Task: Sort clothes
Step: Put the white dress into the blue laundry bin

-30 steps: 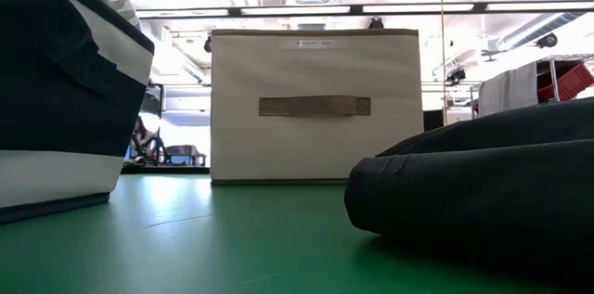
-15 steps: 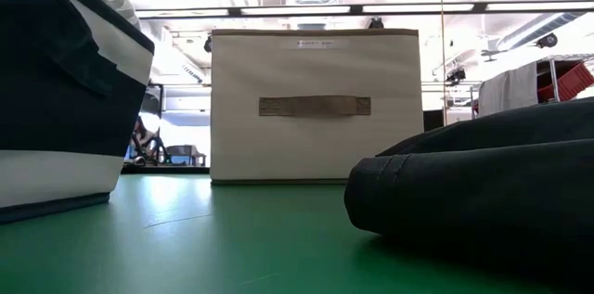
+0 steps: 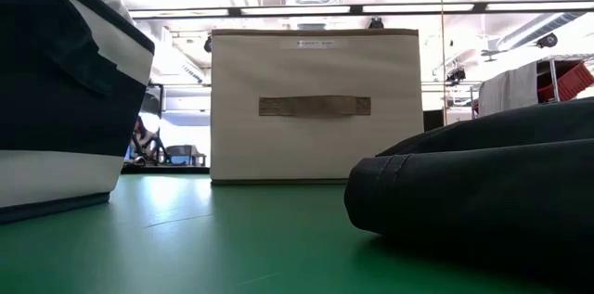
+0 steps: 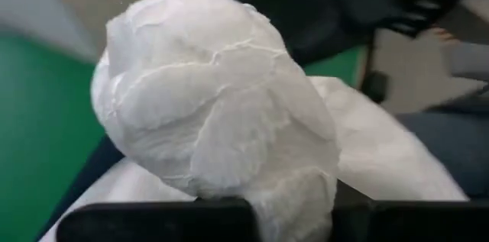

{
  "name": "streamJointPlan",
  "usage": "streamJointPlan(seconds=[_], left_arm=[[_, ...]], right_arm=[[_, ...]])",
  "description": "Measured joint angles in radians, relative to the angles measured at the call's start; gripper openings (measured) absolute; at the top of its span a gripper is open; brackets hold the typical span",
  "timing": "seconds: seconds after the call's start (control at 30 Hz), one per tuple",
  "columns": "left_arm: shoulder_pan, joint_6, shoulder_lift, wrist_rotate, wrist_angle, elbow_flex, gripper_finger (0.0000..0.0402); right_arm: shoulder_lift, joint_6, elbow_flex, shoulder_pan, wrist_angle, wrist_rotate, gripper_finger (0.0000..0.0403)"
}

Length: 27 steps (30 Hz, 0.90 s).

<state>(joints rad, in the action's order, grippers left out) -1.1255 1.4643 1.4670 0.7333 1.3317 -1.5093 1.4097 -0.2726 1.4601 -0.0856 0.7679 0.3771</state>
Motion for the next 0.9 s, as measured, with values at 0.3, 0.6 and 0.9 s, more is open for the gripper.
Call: streamJointPlan(seconds=[0.3,0.6,0.9], left_arm=[[-0.001,0.321,0.019,-0.173,0.238,0.005,0.0006],[-0.002,0.335,0.044,-0.405,0.24,0.007,0.0007],[-0.002,0.349,0.121,-0.624,0.225,0.008,0.0007]], right_arm=[[0.0,-0.009,0.0,0.0,0.0,0.0,0.0078],[0.0,-0.015,0.0,0.0,0.002,0.0,0.0059],[0.0,-0.019,0.0,0.0,0.002,0.0,0.0073]])
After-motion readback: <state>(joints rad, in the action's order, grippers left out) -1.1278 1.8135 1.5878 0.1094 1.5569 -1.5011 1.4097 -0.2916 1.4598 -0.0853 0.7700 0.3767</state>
